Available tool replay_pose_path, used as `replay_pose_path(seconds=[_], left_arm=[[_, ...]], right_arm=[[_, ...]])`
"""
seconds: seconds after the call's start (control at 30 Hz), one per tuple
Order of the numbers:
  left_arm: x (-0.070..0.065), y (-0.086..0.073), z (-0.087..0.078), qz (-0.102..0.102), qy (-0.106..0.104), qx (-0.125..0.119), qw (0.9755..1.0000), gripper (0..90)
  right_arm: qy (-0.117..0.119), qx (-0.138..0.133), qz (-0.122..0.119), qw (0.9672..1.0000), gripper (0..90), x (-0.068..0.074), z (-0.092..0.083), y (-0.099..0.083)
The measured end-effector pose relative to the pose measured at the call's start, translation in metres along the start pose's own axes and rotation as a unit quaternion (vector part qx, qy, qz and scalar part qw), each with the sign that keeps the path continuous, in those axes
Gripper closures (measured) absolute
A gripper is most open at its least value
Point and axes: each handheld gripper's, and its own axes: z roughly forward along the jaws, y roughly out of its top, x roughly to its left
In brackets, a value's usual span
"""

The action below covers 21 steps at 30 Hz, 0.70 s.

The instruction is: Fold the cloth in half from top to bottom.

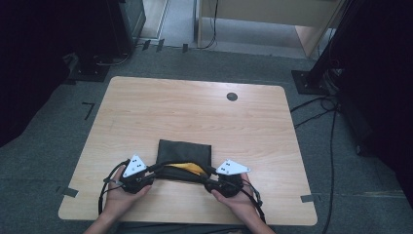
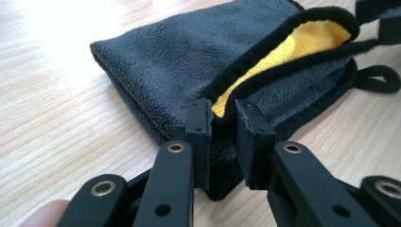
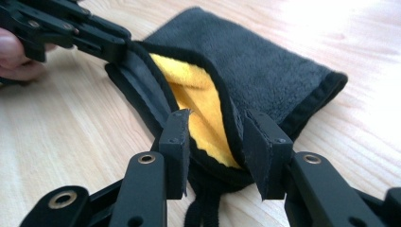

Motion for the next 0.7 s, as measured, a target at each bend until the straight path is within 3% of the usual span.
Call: replay_pose_path(seconds=[0.07,0.2,0.33,0.47,0.53,0.7], left_arm=[[0.002,-0.001,-0.002,-0.006,-0.005,-0.003,1.0000,73.7],[0.002,-0.001,-0.007,-0.001,-0.029,-0.011,0.9995,66.6],[0.004,-0.002,-0.011,-0.006,-0.026,-0.018,0.9995,64.8],[0.006,-0.001,-0.016,-0.015,-0.044,-0.038,0.9982,65.3],[0.007,-0.001,-0.018,-0.014,-0.043,-0.041,0.9982,65.3],[0.010,-0.001,-0.019,-0.022,-0.031,-0.044,0.9983,65.0]], right_arm=[[-0.002,-0.002,0.000,1.0000,62.0,0.000,-0.004,0.002],[0.020,0.007,-0.007,0.9998,56.7,0.001,-0.004,0.001],[0.018,0.016,-0.028,0.9993,56.3,0.007,-0.002,-0.001],[0.019,0.021,-0.033,0.9990,69.3,0.006,0.000,-0.003],[0.026,0.028,-0.034,0.9987,75.8,0.004,-0.001,-0.004],[0.039,0.032,-0.036,0.9981,76.3,-0.003,-0.007,-0.004]])
